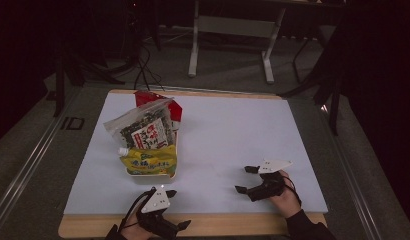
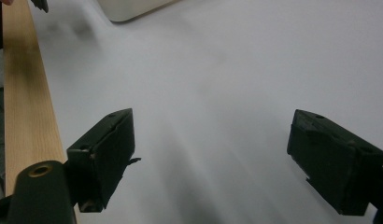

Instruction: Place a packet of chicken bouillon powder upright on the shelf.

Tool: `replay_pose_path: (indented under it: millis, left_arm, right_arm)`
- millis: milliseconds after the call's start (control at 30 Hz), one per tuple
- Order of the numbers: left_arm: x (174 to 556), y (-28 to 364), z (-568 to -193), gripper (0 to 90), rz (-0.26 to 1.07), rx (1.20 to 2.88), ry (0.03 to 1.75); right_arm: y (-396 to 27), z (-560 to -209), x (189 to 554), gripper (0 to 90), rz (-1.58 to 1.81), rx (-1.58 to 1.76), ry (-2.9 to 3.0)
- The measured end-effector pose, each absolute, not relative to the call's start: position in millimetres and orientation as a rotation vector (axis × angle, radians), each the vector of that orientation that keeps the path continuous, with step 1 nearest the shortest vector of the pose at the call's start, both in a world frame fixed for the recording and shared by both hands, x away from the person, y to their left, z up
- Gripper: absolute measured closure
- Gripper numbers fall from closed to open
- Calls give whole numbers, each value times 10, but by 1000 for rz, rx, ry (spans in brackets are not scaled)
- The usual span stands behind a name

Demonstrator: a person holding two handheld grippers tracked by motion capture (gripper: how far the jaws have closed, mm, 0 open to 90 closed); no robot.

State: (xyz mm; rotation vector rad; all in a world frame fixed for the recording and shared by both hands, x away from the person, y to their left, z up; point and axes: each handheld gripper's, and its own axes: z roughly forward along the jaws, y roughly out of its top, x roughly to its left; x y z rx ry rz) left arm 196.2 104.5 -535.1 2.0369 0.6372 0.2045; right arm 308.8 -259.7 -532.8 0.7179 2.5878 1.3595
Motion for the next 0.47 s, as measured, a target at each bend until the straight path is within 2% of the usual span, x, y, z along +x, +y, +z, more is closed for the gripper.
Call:
replay_pose_path:
  millis: [267,467]
  left_arm:
    - [1974,1047,-5371,18,174,2012,652]
    - [1969,1048,-5363,18,199,2018,638]
  right_arm:
    - [-2602,-5367,3111,148,1315,728,2583]
    - [-2598,-5384,3120,146,1304,723,2592]
